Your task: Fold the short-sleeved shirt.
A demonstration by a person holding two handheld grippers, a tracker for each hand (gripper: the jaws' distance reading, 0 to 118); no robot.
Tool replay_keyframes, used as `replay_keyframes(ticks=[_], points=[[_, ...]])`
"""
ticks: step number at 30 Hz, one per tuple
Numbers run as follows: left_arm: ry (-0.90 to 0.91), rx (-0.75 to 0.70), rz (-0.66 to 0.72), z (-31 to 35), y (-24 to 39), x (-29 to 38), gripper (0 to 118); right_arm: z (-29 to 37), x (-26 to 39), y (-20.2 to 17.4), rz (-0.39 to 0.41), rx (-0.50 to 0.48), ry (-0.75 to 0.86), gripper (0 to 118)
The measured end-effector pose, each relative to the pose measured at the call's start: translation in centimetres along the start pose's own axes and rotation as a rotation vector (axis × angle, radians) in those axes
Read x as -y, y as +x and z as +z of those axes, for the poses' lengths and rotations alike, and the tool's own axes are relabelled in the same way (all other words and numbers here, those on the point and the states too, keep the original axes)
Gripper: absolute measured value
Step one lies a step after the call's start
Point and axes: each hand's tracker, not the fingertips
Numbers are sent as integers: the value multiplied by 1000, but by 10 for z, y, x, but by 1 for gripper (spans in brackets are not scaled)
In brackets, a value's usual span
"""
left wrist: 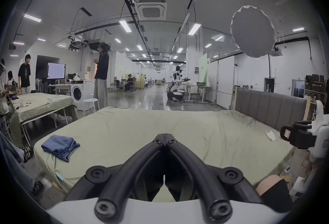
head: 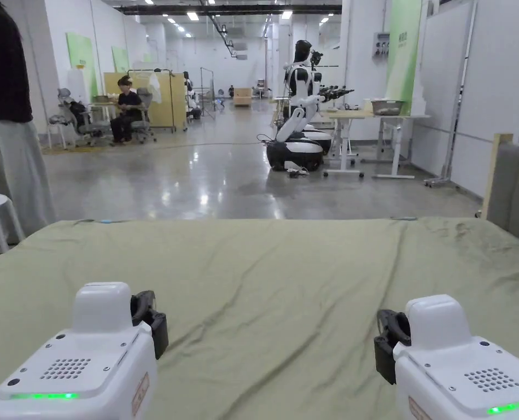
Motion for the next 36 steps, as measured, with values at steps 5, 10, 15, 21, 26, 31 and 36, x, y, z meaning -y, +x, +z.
replay_keyframes(ticks=[5, 10, 15, 21, 26, 31, 36], points=[[35, 20, -48, 25, 22, 11, 0, 18, 10, 2, 10, 46, 17, 3], [35, 46, -14, 34, 30, 17, 0, 26, 17, -1, 9, 61, 17, 3], [53, 44, -11, 42, 35, 18, 0, 35, 24, -7, 60, 133, 57, 4], [74, 69, -22, 46, 38, 16, 94, 37, 28, -1, -10, 160, 76, 77], [97, 60, -15, 52, 40, 15, 118, 40, 29, 2, -25, 197, 106, 118], [122, 9, -33, 53, 39, 17, 118, 43, 25, 2, -35, 205, 129, 118], [148, -14, -39, 57, 36, 16, 118, 45, 22, 3, -91, 126, 124, 118]])
